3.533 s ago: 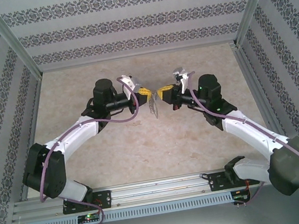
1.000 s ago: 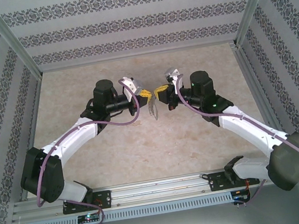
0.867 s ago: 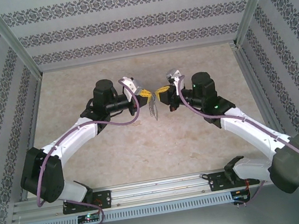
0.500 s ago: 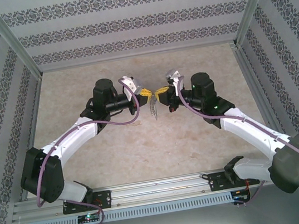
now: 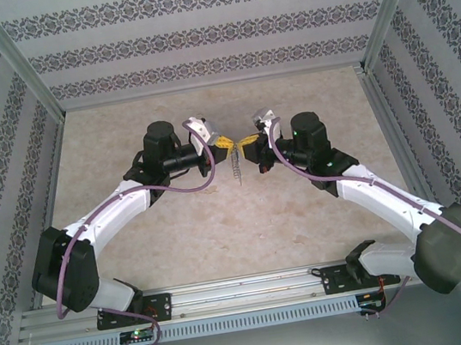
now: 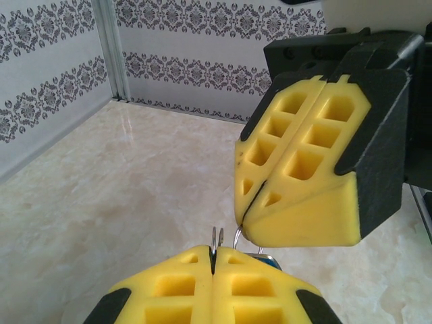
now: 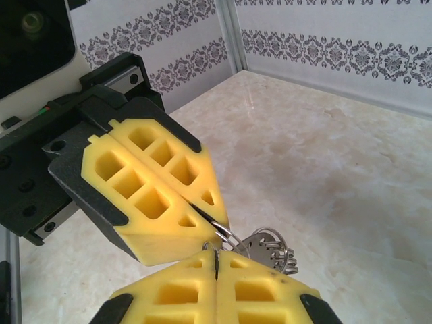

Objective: Put the keys on the keyring

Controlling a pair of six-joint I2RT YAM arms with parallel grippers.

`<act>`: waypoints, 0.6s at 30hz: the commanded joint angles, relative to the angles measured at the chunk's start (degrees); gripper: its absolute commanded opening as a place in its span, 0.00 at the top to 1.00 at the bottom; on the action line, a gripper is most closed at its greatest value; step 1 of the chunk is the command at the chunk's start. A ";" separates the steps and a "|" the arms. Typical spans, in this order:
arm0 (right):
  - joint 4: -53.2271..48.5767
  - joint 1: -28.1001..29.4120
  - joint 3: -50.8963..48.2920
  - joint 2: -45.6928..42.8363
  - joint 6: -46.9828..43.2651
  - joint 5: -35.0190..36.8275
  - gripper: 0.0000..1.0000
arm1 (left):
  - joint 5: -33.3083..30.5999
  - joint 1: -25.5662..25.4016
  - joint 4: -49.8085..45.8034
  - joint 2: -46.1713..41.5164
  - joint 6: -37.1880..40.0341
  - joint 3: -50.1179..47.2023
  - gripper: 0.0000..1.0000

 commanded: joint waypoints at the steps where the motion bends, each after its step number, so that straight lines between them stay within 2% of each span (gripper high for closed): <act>1: 0.94 -0.38 1.67 0.47 -0.66 1.14 1.00 | 2.04 -1.00 0.40 -0.45 1.55 1.76 1.00; 10: 1.38 -2.32 0.12 -0.21 0.18 1.57 1.00 | 2.06 -0.95 0.64 -0.64 1.62 1.57 1.00; 18: 0.80 -1.02 -0.15 -3.03 -0.14 -0.58 1.00 | 2.05 -0.95 0.66 -0.23 1.56 1.74 1.00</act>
